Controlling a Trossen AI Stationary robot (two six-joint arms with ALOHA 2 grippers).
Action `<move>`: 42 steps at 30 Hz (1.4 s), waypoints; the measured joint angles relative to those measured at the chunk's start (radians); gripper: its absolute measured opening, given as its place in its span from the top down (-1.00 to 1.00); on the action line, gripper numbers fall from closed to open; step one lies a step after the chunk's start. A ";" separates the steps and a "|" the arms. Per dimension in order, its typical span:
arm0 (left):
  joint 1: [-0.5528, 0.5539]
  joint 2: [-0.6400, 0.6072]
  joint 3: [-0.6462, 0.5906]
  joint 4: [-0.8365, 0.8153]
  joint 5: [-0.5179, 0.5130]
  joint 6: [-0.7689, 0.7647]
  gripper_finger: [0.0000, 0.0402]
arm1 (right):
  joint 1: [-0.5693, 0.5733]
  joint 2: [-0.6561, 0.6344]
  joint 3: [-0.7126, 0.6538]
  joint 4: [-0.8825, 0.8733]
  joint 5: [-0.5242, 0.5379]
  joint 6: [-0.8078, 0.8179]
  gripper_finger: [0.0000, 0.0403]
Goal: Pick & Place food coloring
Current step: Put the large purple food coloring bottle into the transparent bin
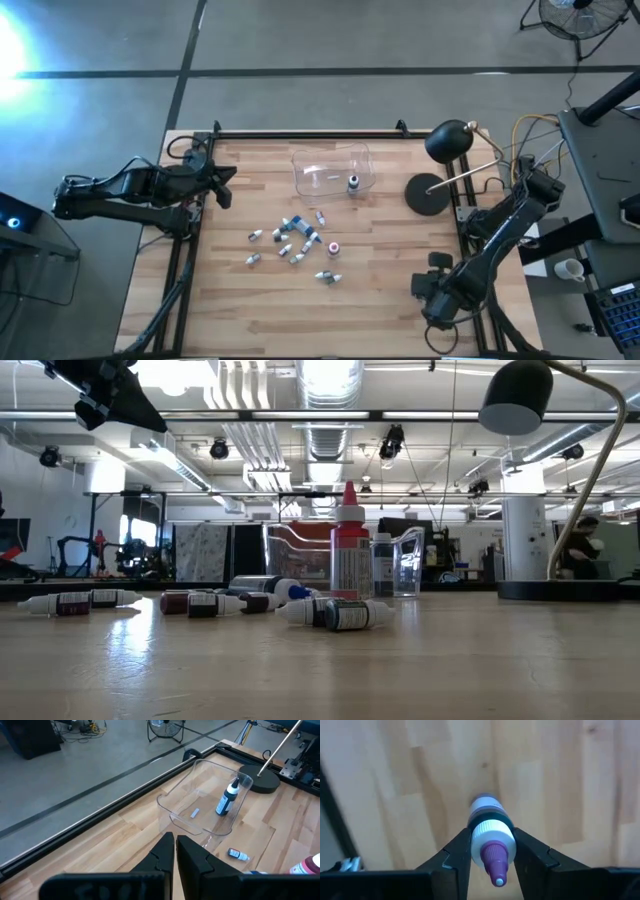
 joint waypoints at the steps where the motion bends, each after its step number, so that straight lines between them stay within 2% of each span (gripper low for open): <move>1: 0.000 0.000 0.000 0.000 0.000 0.000 1.00 | -0.010 0.000 0.006 -0.016 0.003 -0.001 0.46; 4: 0.000 0.000 0.000 0.007 0.000 -0.001 1.00 | -0.055 -0.015 0.039 -0.080 0.028 -0.020 0.46; 7: 0.000 0.000 0.000 0.019 0.000 -0.005 1.00 | -0.135 -0.046 0.081 -0.144 0.121 -0.039 0.46; 10: 0.000 0.000 0.000 0.035 0.000 -0.005 1.00 | -0.260 -0.092 0.127 -0.157 0.245 -0.082 0.46; 14: 0.000 0.002 0.000 0.040 0.002 -0.007 1.00 | -0.474 -0.107 0.199 -0.133 0.398 -0.258 0.46; 19: 0.000 0.007 0.000 0.039 0.015 -0.008 1.00 | -0.718 -0.028 0.339 0.006 0.400 -0.556 0.45; 24: 0.000 0.008 0.000 0.038 0.032 -0.008 1.00 | -0.860 0.124 0.539 -0.005 0.394 -0.629 0.43; 28: 0.000 0.007 0.000 0.037 0.032 -0.008 1.00 | -0.931 0.255 0.689 -0.074 0.392 -0.625 0.42; 32: 0.000 0.007 0.000 0.036 0.033 -0.007 1.00 | -0.937 0.354 0.798 -0.140 0.391 -0.625 0.41; 42: 0.000 0.008 0.000 0.036 0.033 0.004 1.00 | -0.953 0.533 0.962 -0.180 0.373 -0.500 0.44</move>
